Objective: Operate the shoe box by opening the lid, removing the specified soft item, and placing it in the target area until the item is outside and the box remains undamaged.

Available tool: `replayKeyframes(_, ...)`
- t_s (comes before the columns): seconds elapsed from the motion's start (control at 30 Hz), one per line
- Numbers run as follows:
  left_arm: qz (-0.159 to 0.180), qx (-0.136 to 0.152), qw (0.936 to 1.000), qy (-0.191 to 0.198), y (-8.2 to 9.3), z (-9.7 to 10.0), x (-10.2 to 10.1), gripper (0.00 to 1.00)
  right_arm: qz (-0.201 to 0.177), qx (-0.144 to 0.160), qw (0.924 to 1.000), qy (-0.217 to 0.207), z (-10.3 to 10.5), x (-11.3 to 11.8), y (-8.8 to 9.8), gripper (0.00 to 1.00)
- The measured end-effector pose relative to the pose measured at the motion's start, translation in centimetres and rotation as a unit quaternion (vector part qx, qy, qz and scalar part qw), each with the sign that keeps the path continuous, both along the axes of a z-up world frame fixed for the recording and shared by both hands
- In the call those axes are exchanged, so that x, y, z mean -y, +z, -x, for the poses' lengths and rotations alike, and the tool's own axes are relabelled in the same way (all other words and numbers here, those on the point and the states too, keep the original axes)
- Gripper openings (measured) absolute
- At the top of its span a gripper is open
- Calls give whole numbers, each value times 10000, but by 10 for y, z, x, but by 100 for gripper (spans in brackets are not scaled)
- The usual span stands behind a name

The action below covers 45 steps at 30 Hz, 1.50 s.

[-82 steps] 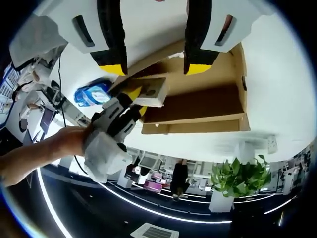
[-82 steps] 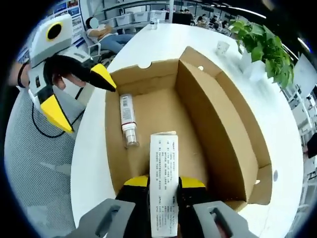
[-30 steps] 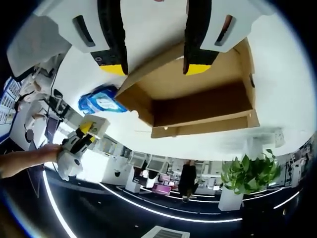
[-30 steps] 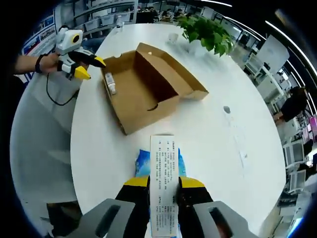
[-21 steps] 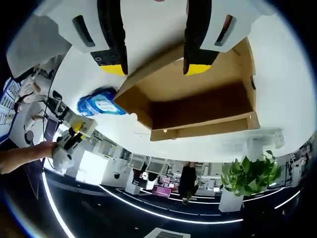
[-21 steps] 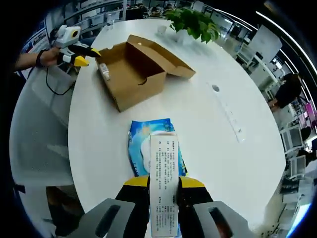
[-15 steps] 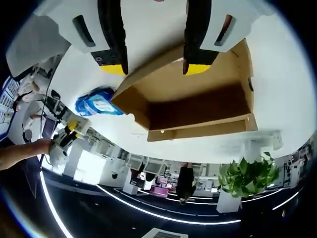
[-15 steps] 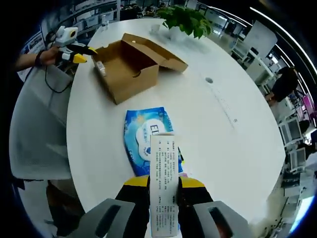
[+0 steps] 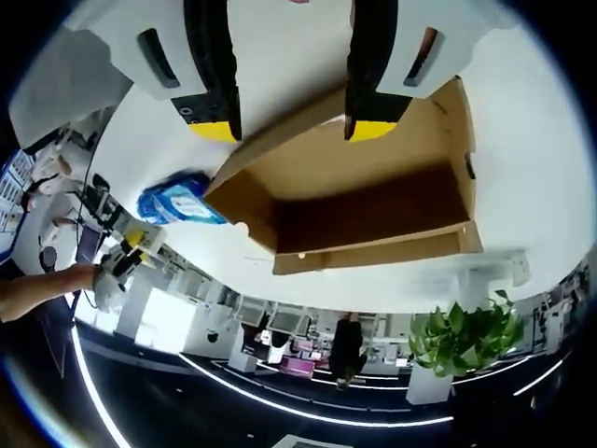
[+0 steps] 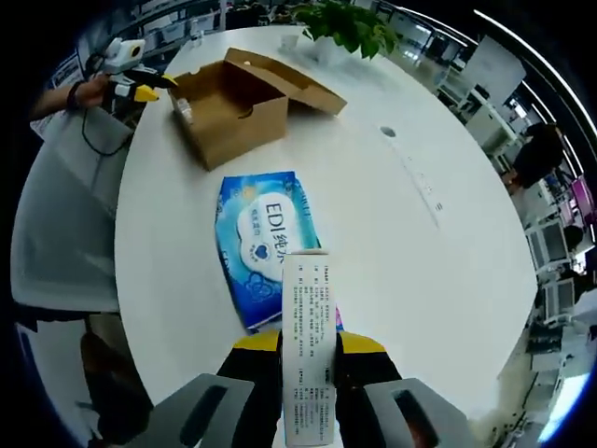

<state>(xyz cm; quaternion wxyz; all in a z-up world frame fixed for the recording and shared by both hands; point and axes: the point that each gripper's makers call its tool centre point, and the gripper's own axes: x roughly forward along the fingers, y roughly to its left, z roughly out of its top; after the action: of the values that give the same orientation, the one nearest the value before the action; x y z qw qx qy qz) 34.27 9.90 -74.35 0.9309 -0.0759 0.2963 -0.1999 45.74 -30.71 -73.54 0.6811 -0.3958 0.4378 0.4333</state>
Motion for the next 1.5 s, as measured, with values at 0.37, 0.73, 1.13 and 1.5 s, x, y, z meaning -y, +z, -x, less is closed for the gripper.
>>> replayKeyframes(0.37, -17, -71, 9999, 134, -7, -3, -10, 45, 243, 72, 9980, 571, -32, 5, -4, 17)
replayKeyframes(0.73, -39, -126, 9997, 219, -12, -4, -16, 46, 366, 50, 9958, 840, -48, 2, -19, 17)
replayKeyframes(1.13, -67, -152, 9995, 254, -14, -4, -19, 46, 453, -47, 9942, 970, -67, 7, -43, 17)
replayKeyframes(1.5, 100, -142, 9988, 466, -9, -5, -25, 46, 538, -150, 9934, 1000, -70, 13, -57, 17)
